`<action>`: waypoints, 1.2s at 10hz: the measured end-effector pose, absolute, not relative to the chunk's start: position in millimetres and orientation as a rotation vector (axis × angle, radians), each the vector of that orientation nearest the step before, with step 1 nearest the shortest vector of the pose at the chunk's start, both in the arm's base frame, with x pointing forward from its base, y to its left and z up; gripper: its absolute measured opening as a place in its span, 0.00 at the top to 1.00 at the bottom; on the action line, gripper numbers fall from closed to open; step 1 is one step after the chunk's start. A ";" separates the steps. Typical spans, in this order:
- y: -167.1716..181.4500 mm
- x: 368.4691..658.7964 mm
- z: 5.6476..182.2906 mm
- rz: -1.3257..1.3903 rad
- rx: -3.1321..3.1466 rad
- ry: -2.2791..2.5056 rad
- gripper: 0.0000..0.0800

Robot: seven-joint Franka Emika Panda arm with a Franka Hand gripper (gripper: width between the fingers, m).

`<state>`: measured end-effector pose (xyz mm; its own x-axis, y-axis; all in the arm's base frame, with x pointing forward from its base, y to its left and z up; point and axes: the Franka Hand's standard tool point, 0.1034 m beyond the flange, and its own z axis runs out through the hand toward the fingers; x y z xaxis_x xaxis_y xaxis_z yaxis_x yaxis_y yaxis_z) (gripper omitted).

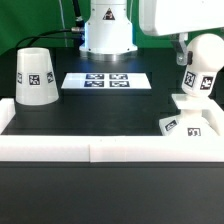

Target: Assemble lamp

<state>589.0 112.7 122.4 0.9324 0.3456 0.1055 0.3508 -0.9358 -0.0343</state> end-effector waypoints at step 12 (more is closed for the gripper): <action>104.4 591.0 121.7 -0.196 -2.840 0.899 0.27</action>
Offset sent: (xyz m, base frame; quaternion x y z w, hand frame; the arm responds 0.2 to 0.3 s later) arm -0.0119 -0.0075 -0.0014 -0.0083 0.0069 0.2056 0.9786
